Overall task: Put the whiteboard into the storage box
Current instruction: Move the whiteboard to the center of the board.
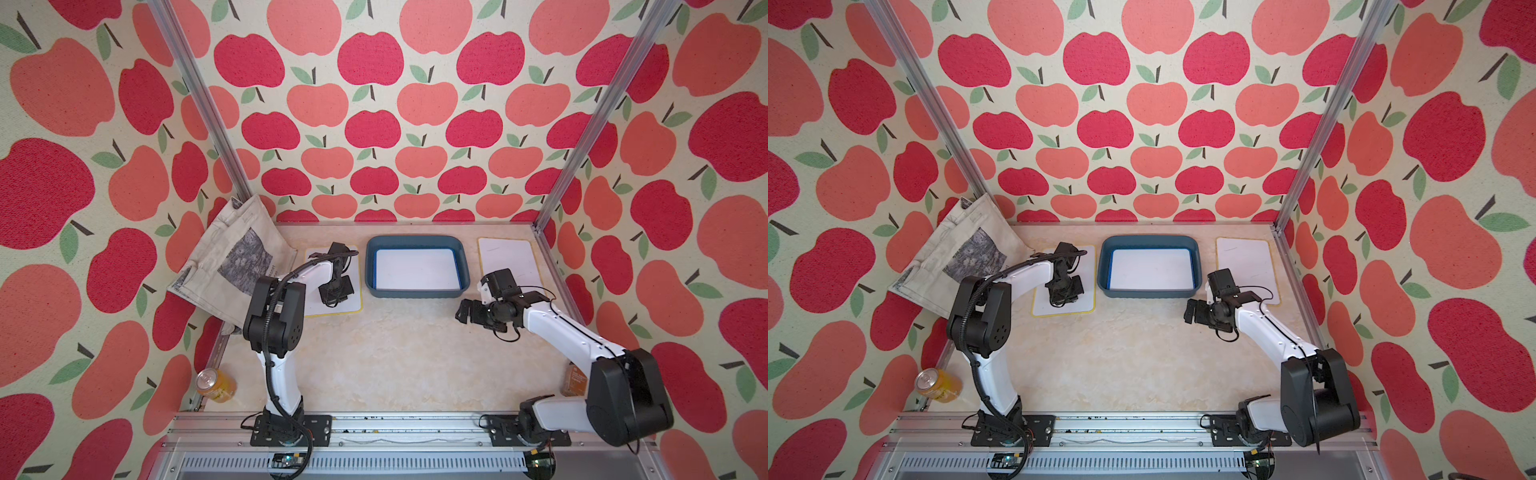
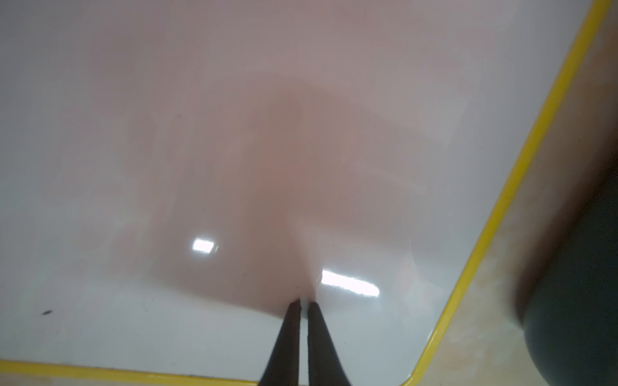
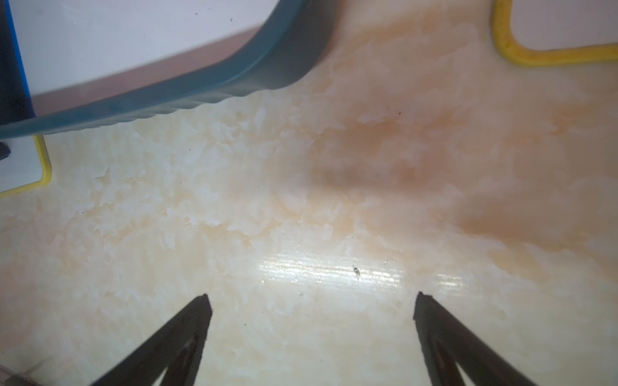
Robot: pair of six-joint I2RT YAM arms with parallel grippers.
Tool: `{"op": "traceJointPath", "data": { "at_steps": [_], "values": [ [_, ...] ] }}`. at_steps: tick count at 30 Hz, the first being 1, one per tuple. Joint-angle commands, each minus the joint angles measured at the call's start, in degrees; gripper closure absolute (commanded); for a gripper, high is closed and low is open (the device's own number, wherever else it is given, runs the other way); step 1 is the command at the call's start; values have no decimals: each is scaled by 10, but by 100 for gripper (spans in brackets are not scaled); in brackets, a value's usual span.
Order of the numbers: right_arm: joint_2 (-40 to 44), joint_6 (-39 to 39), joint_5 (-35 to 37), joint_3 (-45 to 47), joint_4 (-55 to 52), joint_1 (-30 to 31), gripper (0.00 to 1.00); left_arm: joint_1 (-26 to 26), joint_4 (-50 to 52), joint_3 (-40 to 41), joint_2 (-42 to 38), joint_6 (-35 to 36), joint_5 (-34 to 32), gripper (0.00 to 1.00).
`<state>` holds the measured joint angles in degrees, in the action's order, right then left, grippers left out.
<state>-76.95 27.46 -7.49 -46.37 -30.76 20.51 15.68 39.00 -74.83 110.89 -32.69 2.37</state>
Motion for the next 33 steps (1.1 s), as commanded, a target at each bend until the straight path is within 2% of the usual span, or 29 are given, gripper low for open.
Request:
{"op": "traceJointPath", "data": {
  "at_steps": [1, 9, 22, 28, 33],
  "values": [
    [19, 15, -6, 19, 8, 4, 1, 22, 56, 67, 11, -38, 28, 90],
    [47, 30, -21, 57, 24, 6, 1, 43, 10, 183, -46, -86, 60, 89],
    [118, 50, -19, 105, 25, 17, 1, 108, -4, 287, -132, -140, 68, 88],
    [143, 59, -7, 117, 22, 48, 1, 139, -43, 351, -159, -172, 94, 88],
    [146, 78, 4, 120, 34, 100, 1, 181, -53, 374, -164, -200, 95, 88]
  ]
}}
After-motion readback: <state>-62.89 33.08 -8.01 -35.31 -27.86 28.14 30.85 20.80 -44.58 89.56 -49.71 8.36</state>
